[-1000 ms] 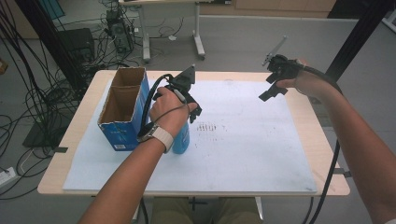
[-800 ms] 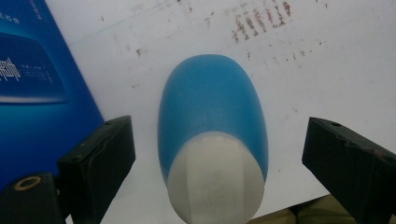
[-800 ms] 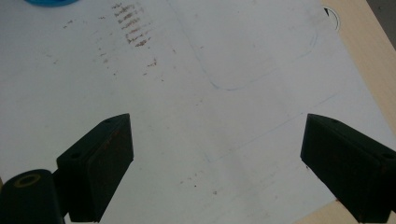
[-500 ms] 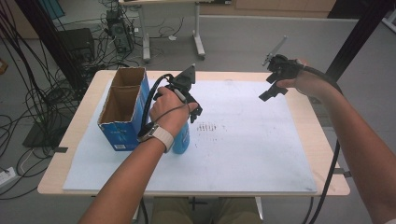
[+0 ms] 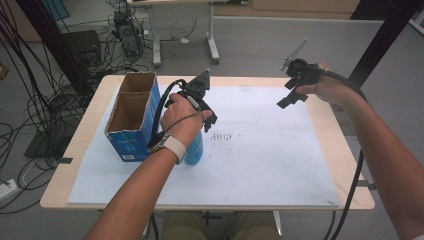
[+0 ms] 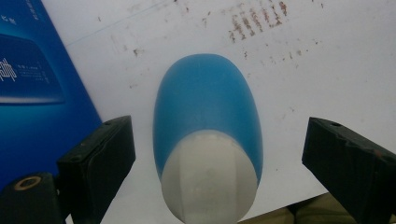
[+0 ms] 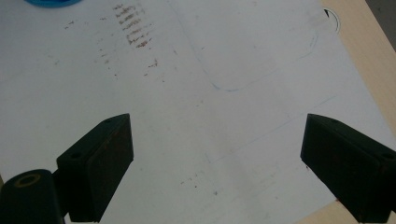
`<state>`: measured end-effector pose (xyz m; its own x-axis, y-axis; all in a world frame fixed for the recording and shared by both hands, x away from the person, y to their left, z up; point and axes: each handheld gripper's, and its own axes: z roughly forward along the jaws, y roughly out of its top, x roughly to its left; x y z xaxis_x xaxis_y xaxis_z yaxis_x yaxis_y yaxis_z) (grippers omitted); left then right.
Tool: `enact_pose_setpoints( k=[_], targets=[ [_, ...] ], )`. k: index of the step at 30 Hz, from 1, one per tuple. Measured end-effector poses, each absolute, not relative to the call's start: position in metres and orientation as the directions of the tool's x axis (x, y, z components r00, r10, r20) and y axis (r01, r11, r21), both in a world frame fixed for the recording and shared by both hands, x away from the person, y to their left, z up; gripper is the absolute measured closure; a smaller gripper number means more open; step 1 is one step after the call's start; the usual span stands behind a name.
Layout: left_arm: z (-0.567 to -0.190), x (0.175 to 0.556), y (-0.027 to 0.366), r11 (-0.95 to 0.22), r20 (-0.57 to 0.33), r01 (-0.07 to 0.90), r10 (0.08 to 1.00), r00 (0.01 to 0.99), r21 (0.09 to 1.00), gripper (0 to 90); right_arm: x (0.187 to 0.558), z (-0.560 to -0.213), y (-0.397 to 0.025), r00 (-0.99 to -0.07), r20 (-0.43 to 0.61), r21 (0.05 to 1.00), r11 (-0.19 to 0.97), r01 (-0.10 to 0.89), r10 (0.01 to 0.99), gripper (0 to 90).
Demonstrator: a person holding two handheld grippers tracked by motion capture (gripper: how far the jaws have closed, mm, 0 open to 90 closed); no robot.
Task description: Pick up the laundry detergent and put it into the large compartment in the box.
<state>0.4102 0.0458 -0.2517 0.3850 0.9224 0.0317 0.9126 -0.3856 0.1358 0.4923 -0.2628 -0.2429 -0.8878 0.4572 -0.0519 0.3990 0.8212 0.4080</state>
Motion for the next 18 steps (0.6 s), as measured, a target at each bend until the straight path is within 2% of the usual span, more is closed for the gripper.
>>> enact_pose_setpoints(
  k=[18],
  targets=[
    [-0.2508,0.4098,0.0446,-0.385,0.031,0.912,0.923,0.385,0.143,9.9,0.4912,-0.2426,-0.2631,-0.886,-0.052,0.41,0.819,0.401,0.46,9.4]
  ],
)
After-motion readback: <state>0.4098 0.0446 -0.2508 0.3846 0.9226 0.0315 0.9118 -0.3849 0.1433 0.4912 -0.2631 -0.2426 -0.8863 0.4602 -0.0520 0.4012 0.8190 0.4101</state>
